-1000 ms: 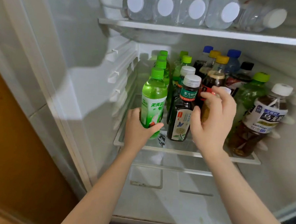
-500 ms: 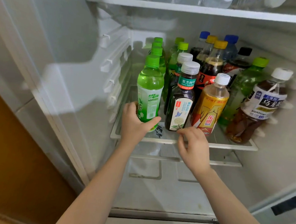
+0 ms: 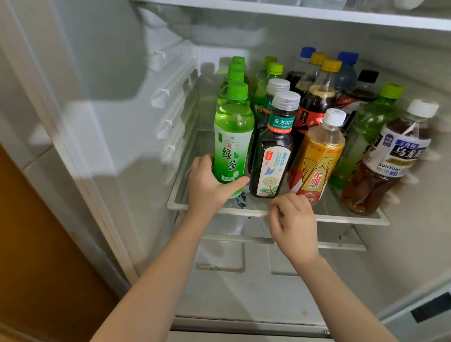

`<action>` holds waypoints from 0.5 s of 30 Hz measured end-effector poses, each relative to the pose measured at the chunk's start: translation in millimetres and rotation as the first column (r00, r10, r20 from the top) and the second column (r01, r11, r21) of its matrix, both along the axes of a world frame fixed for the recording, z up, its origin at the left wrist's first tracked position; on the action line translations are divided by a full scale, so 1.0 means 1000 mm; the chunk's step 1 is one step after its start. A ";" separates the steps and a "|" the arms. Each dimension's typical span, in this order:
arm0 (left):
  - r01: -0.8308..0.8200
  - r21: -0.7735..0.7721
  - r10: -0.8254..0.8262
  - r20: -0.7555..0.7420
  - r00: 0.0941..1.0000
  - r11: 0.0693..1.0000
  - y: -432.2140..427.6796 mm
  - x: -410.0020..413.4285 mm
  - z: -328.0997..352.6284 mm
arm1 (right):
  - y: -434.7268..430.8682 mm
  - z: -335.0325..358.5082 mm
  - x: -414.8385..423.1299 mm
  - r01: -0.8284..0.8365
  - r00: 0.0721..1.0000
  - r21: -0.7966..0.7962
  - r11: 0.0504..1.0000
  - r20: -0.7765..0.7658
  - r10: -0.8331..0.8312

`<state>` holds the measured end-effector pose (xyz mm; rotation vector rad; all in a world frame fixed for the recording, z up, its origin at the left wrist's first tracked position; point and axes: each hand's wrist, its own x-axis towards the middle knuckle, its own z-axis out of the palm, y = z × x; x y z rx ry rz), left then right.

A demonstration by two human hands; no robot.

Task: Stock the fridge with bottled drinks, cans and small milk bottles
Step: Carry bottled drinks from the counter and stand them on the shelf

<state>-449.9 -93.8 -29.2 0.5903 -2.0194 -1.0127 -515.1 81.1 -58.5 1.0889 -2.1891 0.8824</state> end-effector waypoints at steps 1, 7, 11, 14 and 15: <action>-0.031 -0.020 0.031 0.011 0.999 0.999 0.002 -0.003 0.001 | 0.001 0.001 0.000 0.000 1.000 0.002 1.000 0.009 0.000; -0.033 0.001 0.033 0.029 0.999 0.999 0.003 -0.007 0.004 | 0.001 0.003 -0.001 0.001 1.000 0.011 1.000 0.027 -0.001; 0.029 -0.028 -0.029 -0.003 1.000 0.999 0.001 -0.008 0.006 | 0.002 0.003 -0.001 0.011 0.999 0.013 1.000 0.037 -0.011; 0.032 -0.056 -0.033 -0.002 0.999 0.998 0.001 -0.010 0.005 | 0.002 0.003 -0.001 0.011 0.999 0.010 1.000 0.031 -0.011; 0.043 -0.046 -0.043 -0.003 0.999 0.998 0.000 -0.011 0.005 | 0.002 0.003 -0.002 0.010 0.999 0.007 1.000 0.030 -0.010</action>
